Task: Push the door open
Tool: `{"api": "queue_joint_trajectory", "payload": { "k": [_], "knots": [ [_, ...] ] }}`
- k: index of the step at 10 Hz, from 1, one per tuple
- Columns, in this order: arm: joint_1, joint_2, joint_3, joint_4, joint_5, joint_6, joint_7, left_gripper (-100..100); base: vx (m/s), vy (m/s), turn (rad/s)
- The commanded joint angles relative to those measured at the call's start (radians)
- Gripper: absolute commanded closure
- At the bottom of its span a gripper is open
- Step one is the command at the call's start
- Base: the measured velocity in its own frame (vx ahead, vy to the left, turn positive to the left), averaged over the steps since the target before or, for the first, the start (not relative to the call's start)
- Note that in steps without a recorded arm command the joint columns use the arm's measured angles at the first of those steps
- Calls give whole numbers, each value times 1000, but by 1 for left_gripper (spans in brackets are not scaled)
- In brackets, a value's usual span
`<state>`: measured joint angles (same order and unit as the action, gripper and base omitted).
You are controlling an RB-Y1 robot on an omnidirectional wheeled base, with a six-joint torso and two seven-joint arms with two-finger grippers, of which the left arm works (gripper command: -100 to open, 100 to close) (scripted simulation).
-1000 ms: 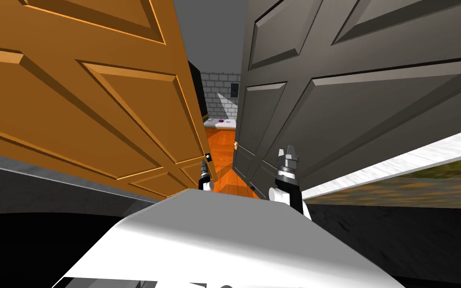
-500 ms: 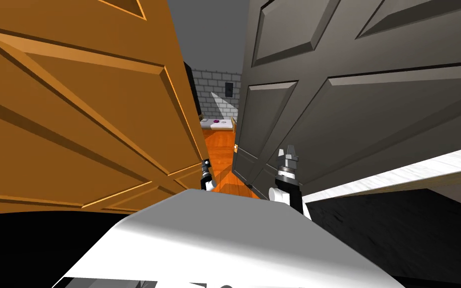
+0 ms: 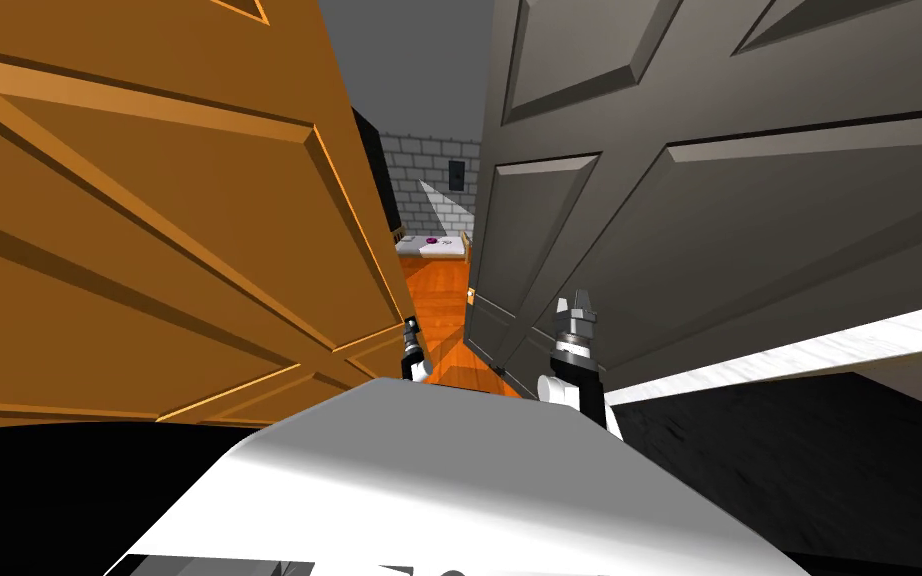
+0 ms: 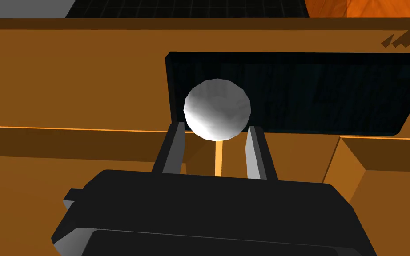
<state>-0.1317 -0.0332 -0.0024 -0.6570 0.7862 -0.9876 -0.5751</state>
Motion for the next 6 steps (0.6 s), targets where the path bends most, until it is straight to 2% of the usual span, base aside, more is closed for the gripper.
{"api": "queue_joint_trajectory", "payload": {
  "k": [1, 2, 3, 4, 5, 6],
  "knots": [
    [0, 0, 0, -1, 0, -2, 0, 100, 0, 0, 0],
    [0, 0, 0, -1, 0, -2, 0, 100, 0, 0, 0],
    [-9, 21, 33, 11, 30, -32, -10, 100, 46, 101, -276],
    [-9, 21, 33, 11, 30, -32, -10, 100, 53, 145, -136],
    [-9, 21, 33, 11, 30, -32, -10, 100, 32, 86, 55],
    [-18, 45, 29, 33, 41, -42, -7, -100, -56, -23, 17]
  ]
}}
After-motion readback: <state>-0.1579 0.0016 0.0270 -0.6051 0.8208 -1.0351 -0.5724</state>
